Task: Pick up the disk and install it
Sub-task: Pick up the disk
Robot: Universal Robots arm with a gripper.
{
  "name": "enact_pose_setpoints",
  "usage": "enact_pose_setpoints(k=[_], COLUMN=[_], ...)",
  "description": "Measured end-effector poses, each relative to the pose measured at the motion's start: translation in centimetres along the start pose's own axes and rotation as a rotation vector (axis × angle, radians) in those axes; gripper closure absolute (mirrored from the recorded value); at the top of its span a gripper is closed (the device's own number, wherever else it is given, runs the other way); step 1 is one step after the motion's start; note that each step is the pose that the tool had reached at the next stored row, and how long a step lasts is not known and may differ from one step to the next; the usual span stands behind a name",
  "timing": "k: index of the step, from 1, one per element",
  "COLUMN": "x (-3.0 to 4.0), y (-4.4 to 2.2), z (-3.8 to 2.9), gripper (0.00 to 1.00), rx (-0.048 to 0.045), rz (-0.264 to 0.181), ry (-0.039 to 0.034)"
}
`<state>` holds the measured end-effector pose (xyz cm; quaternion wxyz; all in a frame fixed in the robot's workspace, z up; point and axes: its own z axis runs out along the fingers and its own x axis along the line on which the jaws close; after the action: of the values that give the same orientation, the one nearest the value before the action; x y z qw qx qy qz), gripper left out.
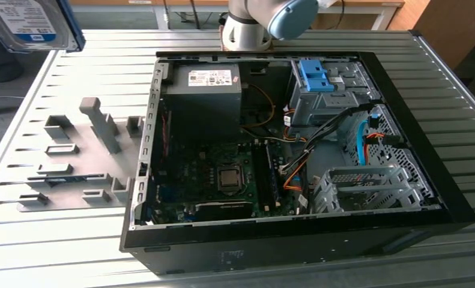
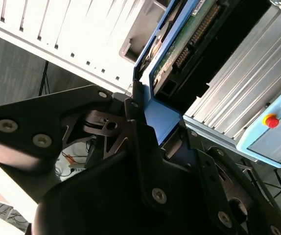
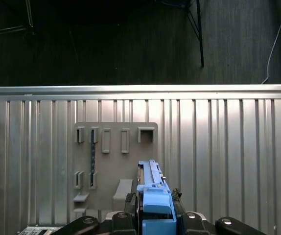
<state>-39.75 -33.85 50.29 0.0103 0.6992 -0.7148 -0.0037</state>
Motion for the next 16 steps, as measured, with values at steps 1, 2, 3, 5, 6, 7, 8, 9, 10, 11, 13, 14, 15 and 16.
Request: enact_pose_setpoints(k=[1, 2, 3, 5, 6, 7, 8, 9, 10, 11, 13, 14, 15, 16], x=[-0.01, -0.02, -0.03, -0.05, -0.06, -0.07, -0.08, -0.09, -0.1, -0.11, -0.13, -0.14, -0.15, -0.16], y=[-0.45, -0.9, -1.36, -2.25, -2.74, -3.19, -3.64, -4.09, -4.54, -4.99, -5.91, -6.36, -6.81, -7.27], z=[-0.01, -0.02, -0.03, -0.05, -0.06, -0.07, -0.08, -0.09, -0.1, -0.1, -0.12, -0.13, -0.14, -0.15], gripper=[0.64, 0.64, 0.64, 0.64, 0.64, 0.64, 0.64, 0.64, 0.64, 0.64, 0.64, 0.64, 0.64, 0.64], rx=[-0.0001, 0.0, -0.0002, -0.0003, -0.0002, -0.0001, -0.0001, -0.0002, -0.0001, -0.0001, -0.0001, -0.0001, -0.0002, -0.0001], rz=[0.0, 0.0, 0.0, 0.0, 0.0, 0.0, 0.0, 0.0, 0.0, 0.0, 0.0, 0.0, 0.0, 0.0], ry=[-0.0001, -0.0001, 0.0, 0.0, -0.0001, -0.0001, -0.0002, -0.0001, -0.0001, -0.0001, -0.0001, -0.0001, -0.0001, -0.0001])
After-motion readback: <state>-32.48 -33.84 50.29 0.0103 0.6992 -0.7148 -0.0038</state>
